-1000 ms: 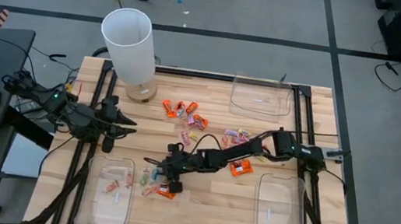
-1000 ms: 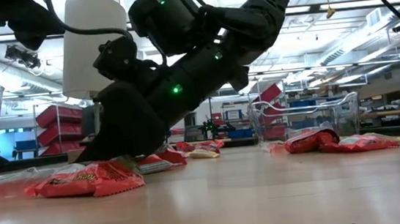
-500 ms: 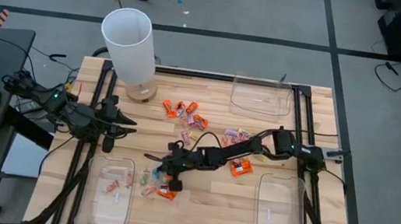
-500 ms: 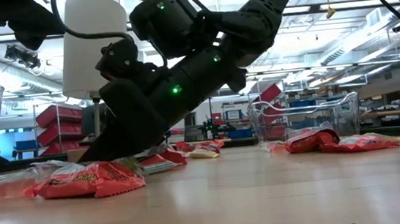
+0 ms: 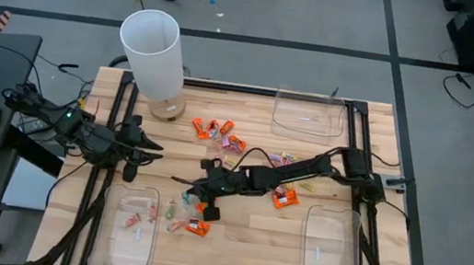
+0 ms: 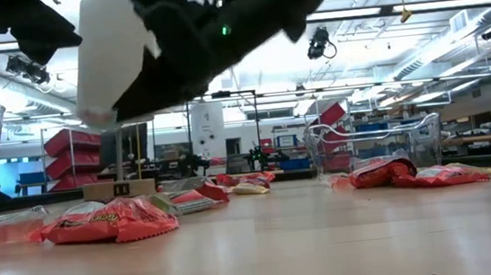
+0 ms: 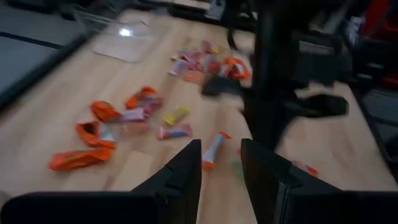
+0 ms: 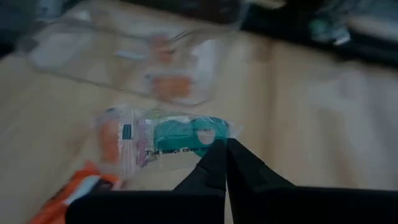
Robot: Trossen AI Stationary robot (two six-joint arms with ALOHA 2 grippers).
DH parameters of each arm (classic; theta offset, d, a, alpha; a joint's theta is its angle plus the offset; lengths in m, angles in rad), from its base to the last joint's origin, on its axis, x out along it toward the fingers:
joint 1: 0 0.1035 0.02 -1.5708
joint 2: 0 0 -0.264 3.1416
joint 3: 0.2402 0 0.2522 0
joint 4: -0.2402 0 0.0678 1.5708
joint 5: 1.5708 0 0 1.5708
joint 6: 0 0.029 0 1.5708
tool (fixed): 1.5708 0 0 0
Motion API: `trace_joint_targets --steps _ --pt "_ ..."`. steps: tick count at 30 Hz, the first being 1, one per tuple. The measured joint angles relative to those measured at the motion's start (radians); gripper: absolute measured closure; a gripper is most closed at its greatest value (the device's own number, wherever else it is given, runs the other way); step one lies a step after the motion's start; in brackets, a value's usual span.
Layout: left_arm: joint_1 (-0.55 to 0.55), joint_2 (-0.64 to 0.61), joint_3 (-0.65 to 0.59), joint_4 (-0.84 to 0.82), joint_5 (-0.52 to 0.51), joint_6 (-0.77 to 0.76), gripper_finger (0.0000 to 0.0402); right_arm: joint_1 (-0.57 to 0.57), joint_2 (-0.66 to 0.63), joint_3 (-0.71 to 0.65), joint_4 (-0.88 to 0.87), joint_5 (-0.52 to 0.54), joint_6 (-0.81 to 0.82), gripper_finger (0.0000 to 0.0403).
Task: Sort candy
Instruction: Put the blue gummy into the bottom left transparent bin
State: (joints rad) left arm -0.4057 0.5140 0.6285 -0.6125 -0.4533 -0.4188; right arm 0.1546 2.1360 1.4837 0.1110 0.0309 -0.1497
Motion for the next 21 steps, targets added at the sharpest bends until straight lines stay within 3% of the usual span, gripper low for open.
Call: trace_joint_targets --steps 5,8,16,21 --pt "0.0 0.053 -0.058 0.163 0.16 0.031 0.0286 0.038 -0.051 0.0 -0.022 0.248 -0.121 0.0403" --pt "0.0 0.089 -0.095 0.274 0.183 0.047 0.0286 0.064 -0.06 0.0 -0.025 0.431 -0.212 0.0403" --pt "0.0 0.146 -0.181 0.564 0.139 0.022 0.0284 0.11 -0.062 0.0 0.055 0.855 -0.344 0.0403" --pt "0.0 0.168 -0.218 0.601 -0.012 -0.016 0.0284 0.126 -0.062 0.0 0.229 1.041 -0.474 0.0403"
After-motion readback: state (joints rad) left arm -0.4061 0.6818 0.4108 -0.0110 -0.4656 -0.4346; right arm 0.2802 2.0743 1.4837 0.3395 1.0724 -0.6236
